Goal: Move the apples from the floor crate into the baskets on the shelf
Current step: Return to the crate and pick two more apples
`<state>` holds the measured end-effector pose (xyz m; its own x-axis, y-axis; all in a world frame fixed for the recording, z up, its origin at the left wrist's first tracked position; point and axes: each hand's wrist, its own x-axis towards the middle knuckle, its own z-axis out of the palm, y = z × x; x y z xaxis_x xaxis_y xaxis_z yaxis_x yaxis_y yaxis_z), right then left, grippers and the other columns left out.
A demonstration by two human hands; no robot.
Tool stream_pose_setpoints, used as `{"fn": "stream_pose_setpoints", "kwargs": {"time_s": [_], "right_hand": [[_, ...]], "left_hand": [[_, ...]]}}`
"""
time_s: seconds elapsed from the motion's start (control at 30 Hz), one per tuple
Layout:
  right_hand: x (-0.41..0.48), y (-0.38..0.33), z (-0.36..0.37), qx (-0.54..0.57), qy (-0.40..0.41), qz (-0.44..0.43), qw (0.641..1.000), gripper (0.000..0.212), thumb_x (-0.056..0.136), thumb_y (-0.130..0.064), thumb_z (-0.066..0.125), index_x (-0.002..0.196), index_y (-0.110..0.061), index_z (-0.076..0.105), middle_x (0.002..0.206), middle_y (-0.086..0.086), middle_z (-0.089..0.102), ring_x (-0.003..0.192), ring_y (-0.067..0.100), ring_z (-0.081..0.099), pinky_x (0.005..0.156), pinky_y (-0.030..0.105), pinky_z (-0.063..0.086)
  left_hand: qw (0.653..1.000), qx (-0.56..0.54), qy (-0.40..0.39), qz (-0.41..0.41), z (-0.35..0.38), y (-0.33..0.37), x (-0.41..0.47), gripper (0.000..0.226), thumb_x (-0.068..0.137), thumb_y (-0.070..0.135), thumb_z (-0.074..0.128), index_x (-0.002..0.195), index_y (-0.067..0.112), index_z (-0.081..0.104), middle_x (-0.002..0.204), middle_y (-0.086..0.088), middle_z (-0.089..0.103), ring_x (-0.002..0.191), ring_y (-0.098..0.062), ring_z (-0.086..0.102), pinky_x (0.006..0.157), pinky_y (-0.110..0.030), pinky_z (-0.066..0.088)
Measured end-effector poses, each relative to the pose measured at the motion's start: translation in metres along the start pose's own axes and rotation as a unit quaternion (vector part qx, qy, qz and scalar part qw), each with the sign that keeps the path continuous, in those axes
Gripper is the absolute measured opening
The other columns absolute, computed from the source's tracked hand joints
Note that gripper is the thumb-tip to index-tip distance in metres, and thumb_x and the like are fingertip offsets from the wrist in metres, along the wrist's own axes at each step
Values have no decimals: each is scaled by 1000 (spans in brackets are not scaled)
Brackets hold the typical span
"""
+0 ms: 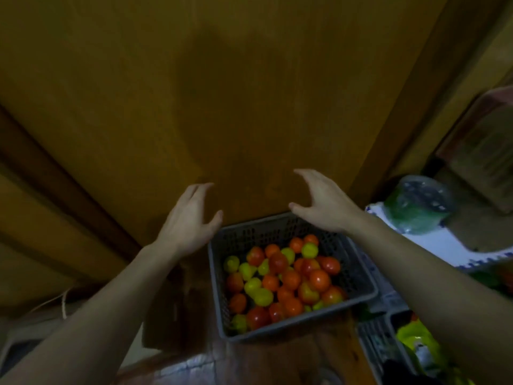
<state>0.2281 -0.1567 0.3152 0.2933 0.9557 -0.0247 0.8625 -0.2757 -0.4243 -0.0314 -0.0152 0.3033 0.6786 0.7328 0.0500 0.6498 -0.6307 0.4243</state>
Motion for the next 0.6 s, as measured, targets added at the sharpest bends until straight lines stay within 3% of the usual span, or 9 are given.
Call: {"fn": "stream_pose_setpoints", "kwargs": {"time_s": [0.37,0.6], "right_hand": [[60,101,227,-66,-50,-51,995,84,90,-49,66,156,-16,26,158,8,34,143,28,36,113,45,37],[63,133,305,-72,-146,-22,986,85,90,-38,71,157,-12,26,160,11,32,145,29,35,115,40,34]], "left_hand": [[998,-15,17,62,215,-119,11,60,99,34,59,151,14,37,150,-6,43,137,-22,42,106,-27,35],[995,15,-58,80,288,-146,4,39,98,26,59,135,15,57,136,-4,56,122,-21,57,99,-35,50]]}}
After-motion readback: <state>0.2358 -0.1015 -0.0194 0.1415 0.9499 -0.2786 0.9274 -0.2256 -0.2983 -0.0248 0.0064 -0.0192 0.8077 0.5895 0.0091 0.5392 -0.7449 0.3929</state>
